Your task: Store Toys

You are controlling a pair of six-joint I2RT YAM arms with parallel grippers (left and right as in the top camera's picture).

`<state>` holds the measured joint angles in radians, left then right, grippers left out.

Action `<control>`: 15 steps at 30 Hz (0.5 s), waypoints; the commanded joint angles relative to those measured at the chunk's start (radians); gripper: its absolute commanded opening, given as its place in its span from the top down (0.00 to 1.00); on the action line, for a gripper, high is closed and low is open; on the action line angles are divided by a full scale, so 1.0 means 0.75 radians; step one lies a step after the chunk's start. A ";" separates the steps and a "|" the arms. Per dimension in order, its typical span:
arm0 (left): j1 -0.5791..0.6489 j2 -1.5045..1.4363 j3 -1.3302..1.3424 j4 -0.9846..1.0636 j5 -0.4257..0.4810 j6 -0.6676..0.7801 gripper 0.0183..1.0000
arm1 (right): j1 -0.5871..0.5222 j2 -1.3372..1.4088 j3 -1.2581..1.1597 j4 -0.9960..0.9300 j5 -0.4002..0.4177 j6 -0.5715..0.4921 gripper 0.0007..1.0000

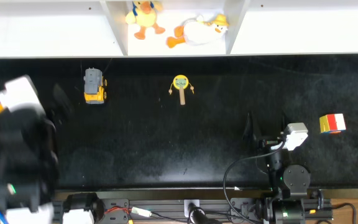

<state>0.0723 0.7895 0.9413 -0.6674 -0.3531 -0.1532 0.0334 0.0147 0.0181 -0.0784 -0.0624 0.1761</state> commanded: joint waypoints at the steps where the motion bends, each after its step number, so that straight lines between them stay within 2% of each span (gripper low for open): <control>1: 0.115 0.313 0.314 -0.168 -0.063 -0.016 0.00 | 0.007 -0.015 -0.018 0.007 0.011 0.005 0.00; 5: 0.272 0.514 0.476 -0.288 -0.028 -0.016 0.00 | 0.007 -0.015 -0.018 0.007 0.011 0.005 0.01; 15: 0.661 0.627 0.489 -0.279 0.033 -0.011 0.00 | 0.007 -0.015 -0.018 0.007 0.011 0.005 0.01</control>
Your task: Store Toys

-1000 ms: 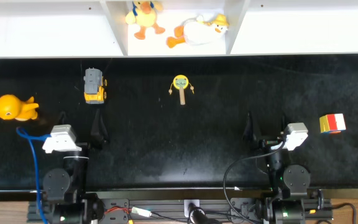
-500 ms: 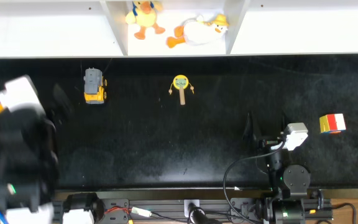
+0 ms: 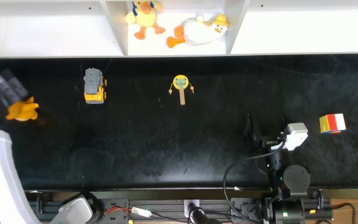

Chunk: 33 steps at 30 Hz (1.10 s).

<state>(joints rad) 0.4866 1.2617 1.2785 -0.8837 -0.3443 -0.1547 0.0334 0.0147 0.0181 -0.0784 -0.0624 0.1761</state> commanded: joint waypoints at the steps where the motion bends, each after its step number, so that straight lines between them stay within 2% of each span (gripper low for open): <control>1: 0.150 -0.002 0.038 0.012 0.051 0.010 0.00 | 0.007 -0.015 -0.018 0.007 0.011 0.005 0.00; 2: 0.188 -0.002 0.032 0.020 0.128 0.076 0.00 | 0.007 -0.015 -0.018 0.007 0.011 0.005 0.00; 6: 0.359 -0.002 -0.022 0.084 0.559 0.350 0.01 | 0.007 -0.015 -0.018 0.007 0.011 0.005 0.00; 9: 0.449 -0.002 -0.086 0.143 0.759 0.483 0.00 | 0.007 -0.015 -0.018 0.007 0.011 0.005 0.00; 12: 0.483 -0.002 -0.170 0.212 0.882 0.622 0.00 | 0.007 -0.015 -0.018 0.007 0.011 0.005 0.00; 20: 0.481 -0.001 -0.420 0.405 0.933 0.790 0.00 | 0.007 -0.015 -0.018 0.007 0.011 0.005 0.00; 33: 0.481 0.107 -0.609 0.710 0.968 0.798 0.00 | 0.007 -0.015 -0.018 0.007 0.011 0.005 0.00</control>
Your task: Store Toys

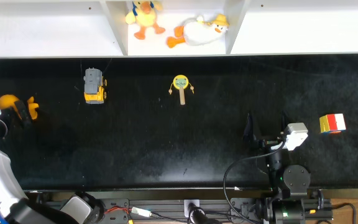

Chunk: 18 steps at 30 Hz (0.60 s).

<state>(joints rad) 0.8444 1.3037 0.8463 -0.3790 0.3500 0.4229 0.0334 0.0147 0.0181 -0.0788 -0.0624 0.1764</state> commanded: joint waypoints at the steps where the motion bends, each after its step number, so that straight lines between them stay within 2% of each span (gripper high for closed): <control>1: 0.004 0.070 -0.033 0.046 0.043 0.031 0.00 | 0.007 -0.015 -0.018 0.007 0.011 0.004 0.00; 11: 0.004 0.195 -0.033 0.176 0.047 0.031 0.02 | 0.007 -0.015 -0.018 0.007 0.011 0.004 0.01; 13: 0.004 0.205 -0.033 0.192 0.047 0.031 0.07 | 0.007 -0.015 -0.018 0.008 0.011 0.004 0.01; 18: 0.005 0.217 -0.033 0.196 0.047 0.030 0.25 | 0.007 -0.015 -0.018 0.008 0.011 0.004 0.00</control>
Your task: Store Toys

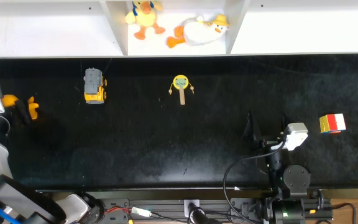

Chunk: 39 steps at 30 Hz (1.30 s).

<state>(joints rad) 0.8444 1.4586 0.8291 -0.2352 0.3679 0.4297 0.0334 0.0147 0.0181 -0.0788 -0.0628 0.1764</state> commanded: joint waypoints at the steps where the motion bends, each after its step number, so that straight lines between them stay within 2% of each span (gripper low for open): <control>1: 0.005 0.011 -0.010 0.002 0.022 0.021 0.27 | 0.007 -0.015 -0.018 0.007 0.011 0.004 0.00; 3: 0.008 0.011 -0.010 -0.002 0.022 0.021 0.33 | 0.007 -0.015 -0.018 0.007 0.011 0.004 0.00; 5: 0.008 0.011 -0.010 -0.002 0.022 0.021 0.44 | 0.007 -0.015 -0.018 0.008 0.011 0.004 0.01; 13: 0.007 0.007 -0.002 -0.002 0.023 -0.068 0.64 | 0.007 -0.015 -0.018 0.007 0.011 0.004 0.01; 18: 0.007 -0.035 0.034 -0.002 0.023 -0.159 0.69 | 0.007 -0.015 -0.018 0.007 0.011 0.004 0.00; 22: -0.027 -0.064 0.098 0.007 0.103 -0.160 0.72 | 0.007 -0.015 -0.018 0.007 0.011 0.004 0.00; 25: -0.081 -0.063 0.163 0.009 0.115 -0.167 0.73 | 0.007 -0.015 -0.018 0.008 0.011 0.004 0.00; 32: -0.242 -0.033 0.344 0.005 -0.012 -0.201 0.72 | 0.007 -0.015 -0.018 0.008 0.011 0.004 0.00; 35: -0.290 0.025 0.427 -0.007 -0.014 -0.207 0.68 | 0.007 -0.015 -0.018 0.007 0.011 0.004 0.00; 39: -0.320 0.150 0.562 -0.061 -0.015 -0.262 0.70 | 0.007 -0.015 -0.018 0.008 0.011 0.004 0.00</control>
<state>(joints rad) 0.6132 1.5097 1.1820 -0.2642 0.3729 0.2749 0.0334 0.0147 0.0181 -0.0792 -0.0628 0.1761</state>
